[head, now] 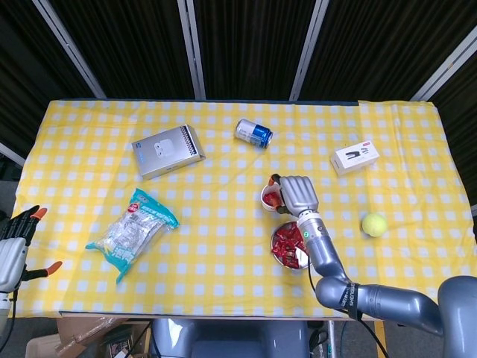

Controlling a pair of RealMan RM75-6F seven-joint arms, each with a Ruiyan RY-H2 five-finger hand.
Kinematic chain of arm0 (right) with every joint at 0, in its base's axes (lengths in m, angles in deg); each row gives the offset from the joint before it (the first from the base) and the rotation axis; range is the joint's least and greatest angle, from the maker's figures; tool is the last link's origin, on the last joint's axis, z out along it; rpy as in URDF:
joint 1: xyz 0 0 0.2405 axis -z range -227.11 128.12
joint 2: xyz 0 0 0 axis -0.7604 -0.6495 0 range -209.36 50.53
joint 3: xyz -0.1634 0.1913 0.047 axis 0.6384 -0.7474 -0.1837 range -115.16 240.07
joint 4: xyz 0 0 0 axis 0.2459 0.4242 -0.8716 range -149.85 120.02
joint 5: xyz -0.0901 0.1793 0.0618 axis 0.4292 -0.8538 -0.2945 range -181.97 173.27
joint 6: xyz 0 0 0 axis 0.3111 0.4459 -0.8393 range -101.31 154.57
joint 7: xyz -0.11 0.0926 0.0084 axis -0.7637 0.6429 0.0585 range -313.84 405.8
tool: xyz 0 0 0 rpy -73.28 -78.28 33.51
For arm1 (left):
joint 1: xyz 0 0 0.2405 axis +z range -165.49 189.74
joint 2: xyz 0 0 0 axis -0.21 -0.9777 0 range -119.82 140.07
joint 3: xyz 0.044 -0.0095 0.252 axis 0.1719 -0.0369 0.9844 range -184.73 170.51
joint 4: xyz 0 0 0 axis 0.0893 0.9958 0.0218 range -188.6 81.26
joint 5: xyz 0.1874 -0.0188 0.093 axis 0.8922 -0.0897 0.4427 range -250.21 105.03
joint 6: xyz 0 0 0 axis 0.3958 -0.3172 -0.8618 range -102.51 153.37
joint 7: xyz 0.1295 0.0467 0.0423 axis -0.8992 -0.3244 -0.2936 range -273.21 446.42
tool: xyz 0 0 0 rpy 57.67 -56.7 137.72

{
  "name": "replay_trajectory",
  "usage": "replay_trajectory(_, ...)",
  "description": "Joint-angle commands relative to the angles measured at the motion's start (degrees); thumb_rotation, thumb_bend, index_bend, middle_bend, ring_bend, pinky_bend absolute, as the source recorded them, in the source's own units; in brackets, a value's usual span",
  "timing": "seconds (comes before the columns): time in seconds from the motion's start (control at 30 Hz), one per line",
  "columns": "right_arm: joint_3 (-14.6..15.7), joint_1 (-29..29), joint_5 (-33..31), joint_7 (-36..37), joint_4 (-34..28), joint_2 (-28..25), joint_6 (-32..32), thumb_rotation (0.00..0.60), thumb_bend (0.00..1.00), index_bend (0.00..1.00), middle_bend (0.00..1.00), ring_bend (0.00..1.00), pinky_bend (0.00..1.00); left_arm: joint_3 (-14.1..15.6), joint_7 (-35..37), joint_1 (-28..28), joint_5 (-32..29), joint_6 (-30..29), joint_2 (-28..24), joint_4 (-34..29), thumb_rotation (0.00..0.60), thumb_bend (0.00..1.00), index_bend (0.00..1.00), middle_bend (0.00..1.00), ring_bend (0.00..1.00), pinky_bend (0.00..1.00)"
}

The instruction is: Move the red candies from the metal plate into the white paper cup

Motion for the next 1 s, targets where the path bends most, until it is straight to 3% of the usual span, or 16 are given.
replay_trajectory(0.03, 0.0, 0.3, 0.2, -0.1, -1.1, -0.8, 1.0, 0.6, 0.46, 0.37, 0.83, 0.84, 0.95, 0.0, -0.1, 0.0, 0.1, -0.1, 0.1, 0.0, 0.6, 0.04, 0.0, 0.0, 0.0, 0.0)
replay_trajectory(0.3, 1.7, 3.3, 3.6, 0.7, -9.4, -4.7, 5.1, 0.6, 0.47, 0.37, 0.83, 0.84, 0.95, -0.1, -0.5, 0.1, 0.2, -0.6, 0.3, 0.0, 0.6, 0.04, 0.0, 0.0, 0.0, 0.0)
replay_trajectory(0.57, 9.2, 8.3, 9.3, -0.1, -18.3, -7.9, 8.6, 0.6, 0.43, 0.37, 0.83, 0.85, 0.95, 0.0, -0.6, 0.4, 1.0, -1.6, 0.6, 0.2, 0.6, 0.04, 0.0, 0.0, 0.0, 0.0)
replay_trajectory(0.77, 12.9, 11.0, 12.2, 0.5, -17.9, -6.8, 10.1, 0.6, 0.38, 0.33, 0.83, 0.85, 0.95, 0.1, -1.0, 0.6, 1.8, -2.5, 0.9, 0.4, 0.6, 0.04, 0.0, 0.0, 0.0, 0.0)
replay_trajectory(1.0, 15.0, 12.8, 12.8, 1.1, -14.2, -4.4, 9.5, 0.6, 0.35, 0.31, 0.83, 0.85, 0.95, 0.2, -1.1, 0.8, 2.1, -2.9, 1.2, 0.8, 0.6, 0.04, 0.0, 0.0, 0.0, 0.0)
